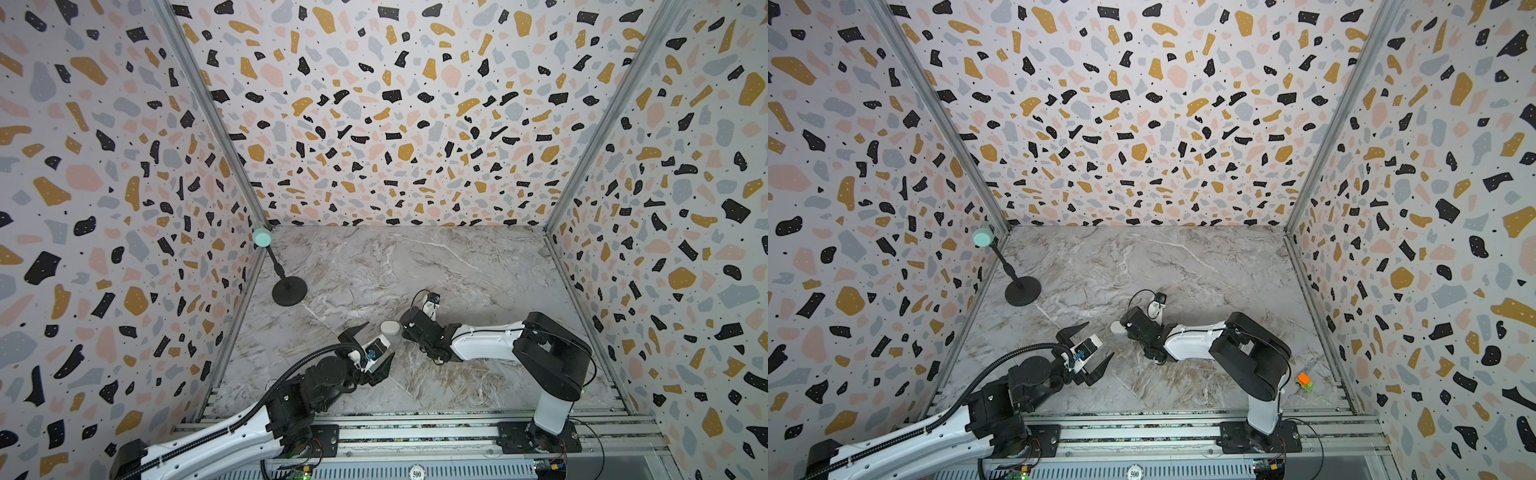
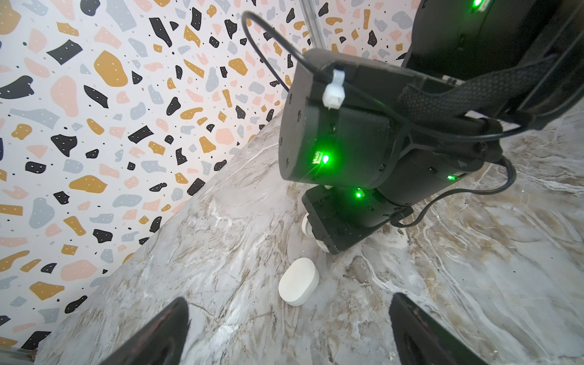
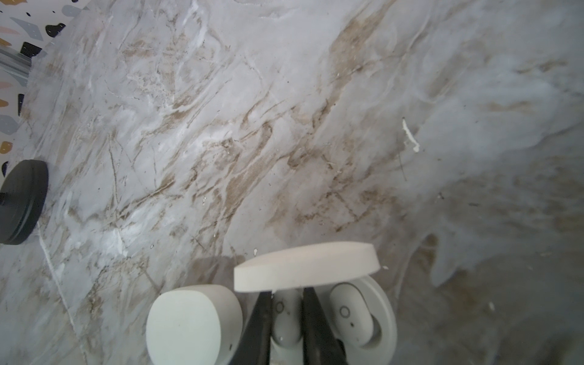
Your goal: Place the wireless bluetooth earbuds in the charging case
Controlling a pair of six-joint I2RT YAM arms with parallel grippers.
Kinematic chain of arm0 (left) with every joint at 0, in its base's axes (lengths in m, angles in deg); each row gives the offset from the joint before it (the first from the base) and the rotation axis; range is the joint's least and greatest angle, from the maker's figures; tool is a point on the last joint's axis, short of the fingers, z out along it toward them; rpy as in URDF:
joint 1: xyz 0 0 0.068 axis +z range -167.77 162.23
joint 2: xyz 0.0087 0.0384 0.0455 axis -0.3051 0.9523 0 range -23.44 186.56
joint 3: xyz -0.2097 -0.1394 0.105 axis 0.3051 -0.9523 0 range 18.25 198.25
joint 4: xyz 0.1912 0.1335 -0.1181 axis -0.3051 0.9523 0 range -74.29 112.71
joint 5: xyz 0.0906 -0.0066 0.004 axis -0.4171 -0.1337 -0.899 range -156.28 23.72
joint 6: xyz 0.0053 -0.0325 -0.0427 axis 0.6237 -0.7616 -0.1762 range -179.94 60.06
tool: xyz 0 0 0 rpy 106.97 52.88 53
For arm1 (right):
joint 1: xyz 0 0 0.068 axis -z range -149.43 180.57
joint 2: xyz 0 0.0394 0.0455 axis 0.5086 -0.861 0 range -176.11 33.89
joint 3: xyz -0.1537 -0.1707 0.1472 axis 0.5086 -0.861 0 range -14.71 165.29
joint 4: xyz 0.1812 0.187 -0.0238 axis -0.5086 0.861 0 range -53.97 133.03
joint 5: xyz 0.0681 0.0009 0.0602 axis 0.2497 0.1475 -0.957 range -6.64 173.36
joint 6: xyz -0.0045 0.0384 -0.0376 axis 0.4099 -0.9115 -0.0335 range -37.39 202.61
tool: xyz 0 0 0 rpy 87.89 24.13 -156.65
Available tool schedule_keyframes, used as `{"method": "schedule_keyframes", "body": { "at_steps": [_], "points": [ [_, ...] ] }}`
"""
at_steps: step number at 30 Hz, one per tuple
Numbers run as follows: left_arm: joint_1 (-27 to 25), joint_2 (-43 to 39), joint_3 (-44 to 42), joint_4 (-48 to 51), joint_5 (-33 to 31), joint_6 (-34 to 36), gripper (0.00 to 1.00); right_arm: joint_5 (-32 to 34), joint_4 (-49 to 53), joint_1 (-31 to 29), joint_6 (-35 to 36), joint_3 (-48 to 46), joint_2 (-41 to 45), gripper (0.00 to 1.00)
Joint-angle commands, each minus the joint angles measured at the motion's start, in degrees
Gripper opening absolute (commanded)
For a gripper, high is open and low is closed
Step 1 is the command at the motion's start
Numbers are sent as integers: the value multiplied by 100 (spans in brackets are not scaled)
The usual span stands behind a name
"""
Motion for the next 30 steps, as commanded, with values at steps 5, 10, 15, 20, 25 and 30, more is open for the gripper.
{"method": "schedule_keyframes", "body": {
  "at_steps": [5,10,15,20,25,30],
  "points": [
    [32,-11,2,-248,33,-44,100,29,86,9,-99,-49,43,9],
    [37,-3,4,-251,39,-47,100,27,111,15,-131,-58,50,12],
    [41,8,12,-253,62,-63,100,27,149,6,-171,-54,77,16],
    [41,32,21,-253,72,-62,100,54,197,6,-222,-64,130,22],
    [46,58,21,-253,86,-66,100,71,228,2,-238,-69,178,26],
    [59,93,38,-249,113,-65,100,90,269,-3,-265,-69,221,28]
  ]
}}
